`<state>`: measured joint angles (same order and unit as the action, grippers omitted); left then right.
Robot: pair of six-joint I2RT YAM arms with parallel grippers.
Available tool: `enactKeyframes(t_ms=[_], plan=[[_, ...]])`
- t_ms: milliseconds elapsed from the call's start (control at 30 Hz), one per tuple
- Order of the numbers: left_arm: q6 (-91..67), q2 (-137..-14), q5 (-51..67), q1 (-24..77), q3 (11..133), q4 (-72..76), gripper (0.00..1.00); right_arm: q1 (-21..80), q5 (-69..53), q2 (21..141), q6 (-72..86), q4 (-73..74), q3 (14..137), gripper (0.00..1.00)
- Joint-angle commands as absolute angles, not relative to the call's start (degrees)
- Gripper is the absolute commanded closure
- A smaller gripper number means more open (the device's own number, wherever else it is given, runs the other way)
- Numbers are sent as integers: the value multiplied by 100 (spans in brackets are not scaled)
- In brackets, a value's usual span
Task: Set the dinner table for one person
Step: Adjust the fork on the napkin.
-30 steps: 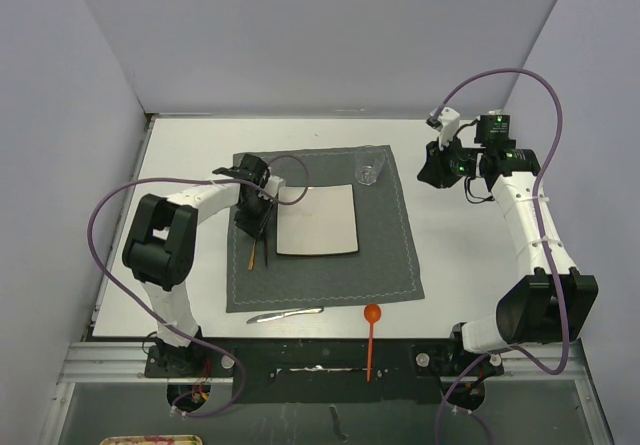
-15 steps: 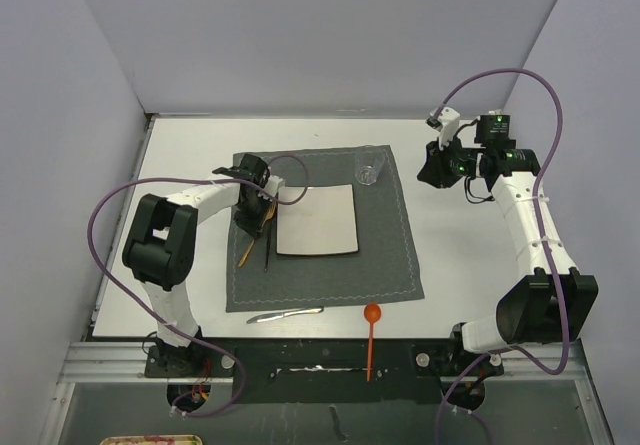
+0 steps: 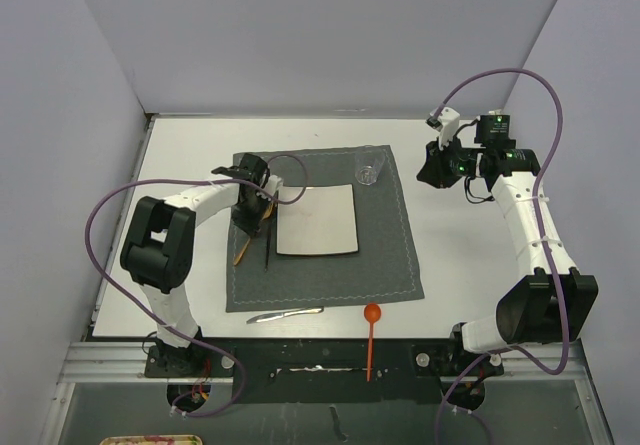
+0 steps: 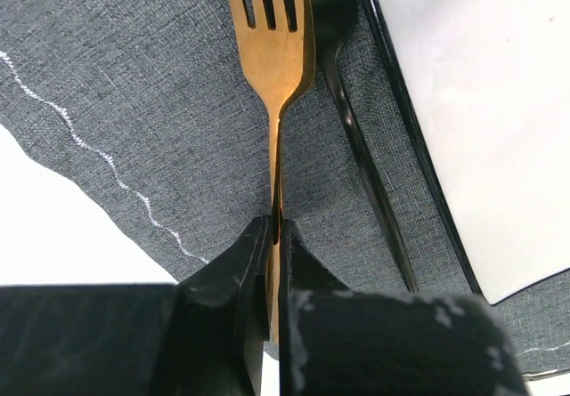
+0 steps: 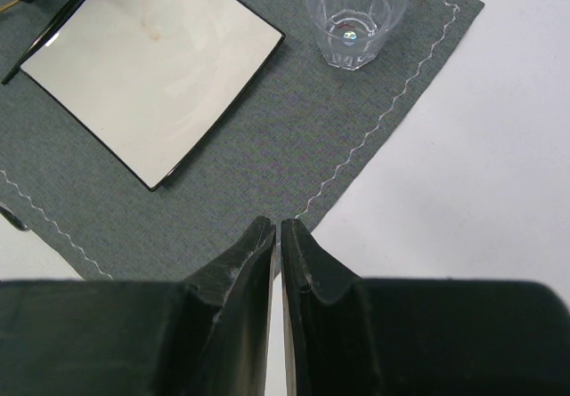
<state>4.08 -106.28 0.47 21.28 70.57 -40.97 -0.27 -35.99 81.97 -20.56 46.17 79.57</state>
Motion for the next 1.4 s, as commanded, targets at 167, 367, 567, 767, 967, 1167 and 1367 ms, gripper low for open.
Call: enactKeyframes(t_ms=[167,367,567,767,967,1167,1367], plan=[[171,-10286,-167,2054,7375,-4249,100,-20,-3744,8103,-2048,4487,8106,89],[-131,-10409,-125,1891,7524,-4399,100,-19,-3762,8113,-2042,4487,8071,89],[-390,-10616,122,1769,7694,-4567,100,-18,-3779,8077,-2023,4438,7959,89],[-707,-10763,190,1785,7763,-4742,100,-26,-3840,8085,-1948,4430,7996,89],[-1311,-10678,46,1775,7624,-4777,100,-48,-3943,8112,-1856,4438,8037,89],[-1982,-10723,-731,1870,7693,-4857,100,-84,-3989,8110,-1816,4429,8030,89],[-2331,-11110,-1119,2091,7869,-4997,100,-98,-3986,8051,-1802,4368,7937,89]])
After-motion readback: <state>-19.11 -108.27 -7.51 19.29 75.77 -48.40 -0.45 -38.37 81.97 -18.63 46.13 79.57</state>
